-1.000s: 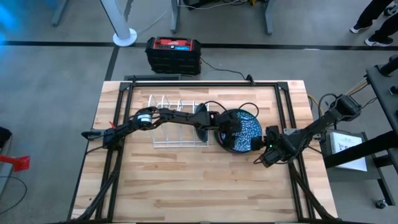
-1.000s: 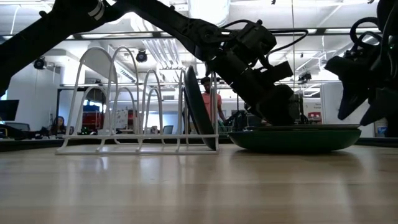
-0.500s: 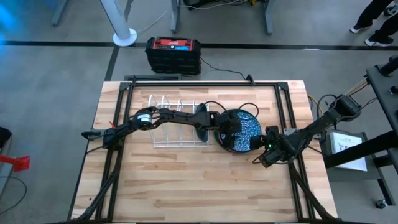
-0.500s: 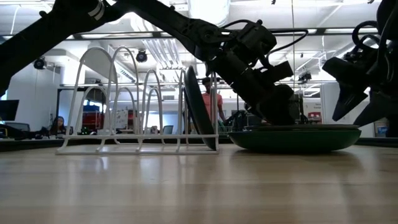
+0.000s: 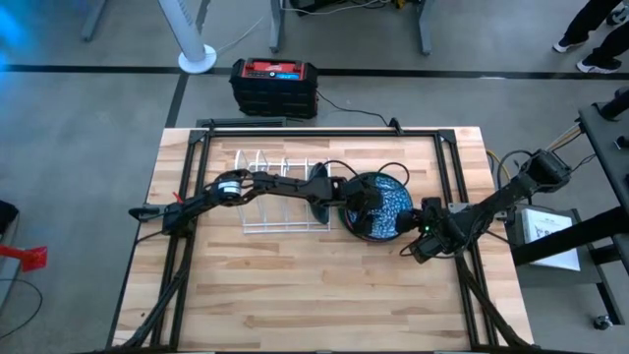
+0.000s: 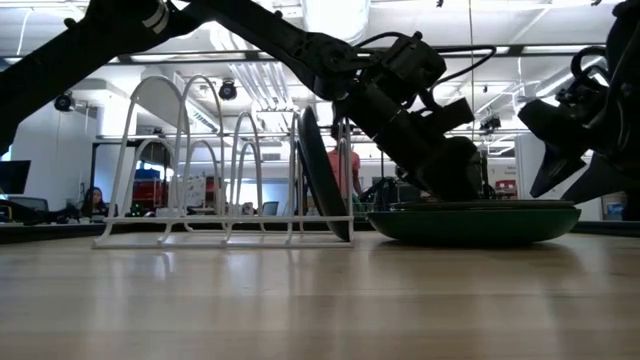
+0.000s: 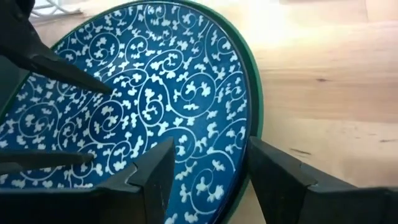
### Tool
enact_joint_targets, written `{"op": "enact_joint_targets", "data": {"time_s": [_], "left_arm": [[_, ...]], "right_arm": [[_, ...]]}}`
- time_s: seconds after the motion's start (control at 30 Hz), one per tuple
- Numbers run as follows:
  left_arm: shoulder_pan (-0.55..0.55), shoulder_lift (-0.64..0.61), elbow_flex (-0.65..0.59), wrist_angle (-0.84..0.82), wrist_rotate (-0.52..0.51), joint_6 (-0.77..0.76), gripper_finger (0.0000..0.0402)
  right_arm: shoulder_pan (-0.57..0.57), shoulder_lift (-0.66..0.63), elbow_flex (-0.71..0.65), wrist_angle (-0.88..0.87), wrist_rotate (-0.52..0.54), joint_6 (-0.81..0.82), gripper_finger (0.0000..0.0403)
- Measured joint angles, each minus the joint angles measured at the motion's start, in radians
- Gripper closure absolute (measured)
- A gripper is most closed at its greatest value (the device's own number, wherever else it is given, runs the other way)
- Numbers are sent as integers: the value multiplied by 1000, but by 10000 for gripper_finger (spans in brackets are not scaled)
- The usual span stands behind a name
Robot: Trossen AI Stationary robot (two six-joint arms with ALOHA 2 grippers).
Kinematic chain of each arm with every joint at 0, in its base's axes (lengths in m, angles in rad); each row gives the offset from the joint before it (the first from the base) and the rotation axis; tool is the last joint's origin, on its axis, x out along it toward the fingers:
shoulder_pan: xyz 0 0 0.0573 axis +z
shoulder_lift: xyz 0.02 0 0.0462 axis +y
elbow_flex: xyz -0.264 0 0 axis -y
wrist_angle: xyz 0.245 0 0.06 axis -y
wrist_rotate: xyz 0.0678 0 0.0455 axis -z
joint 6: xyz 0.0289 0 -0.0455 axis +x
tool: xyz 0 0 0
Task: Sort dishes
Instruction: Put the blue patterned plate into the dish rack
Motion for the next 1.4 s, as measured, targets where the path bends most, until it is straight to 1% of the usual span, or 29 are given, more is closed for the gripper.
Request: {"op": "enact_joint_targets", "data": {"time_s": [0.13, 0.33, 0.43, 0.57, 0.73, 0.9, 1.0, 1.07, 1.13, 1.27, 1.4], "left_arm": [[0, -3, 2, 6, -1, -3, 170], [0, -3, 60, -28, -3, -18, 170], [0, -3, 91, -44, -3, -18, 170], [0, -3, 109, -69, -3, -18, 170], [-5, -5, 179, -229, -4, -19, 170], [-13, -7, 262, -491, -19, -25, 170], [-15, -8, 286, -642, -53, 8, 170], [-17, -8, 291, -716, -56, 42, 170], [-21, -8, 291, -754, -59, 79, 170], [-33, -9, 291, -768, -60, 142, 170], [-40, -12, 291, -775, -59, 182, 170]], "right_arm": [[0, 0, -7, 0, 42, 7, 224], [0, 0, -15, 0, 52, 6, 240], [0, 0, -23, -2, 54, 6, 255], [0, 0, -35, -3, 52, 6, 287], [1, 0, -50, -6, 45, 4, 331], [1, 0, -60, -4, 50, -9, 370], [1, 0, -60, -7, 51, -25, 387], [0, 0, -56, -9, 51, -42, 393], [0, 0, -52, -10, 50, -57, 395], [0, 0, -45, -6, 56, -72, 395], [1, 0, -38, -8, 111, -87, 397]]}}
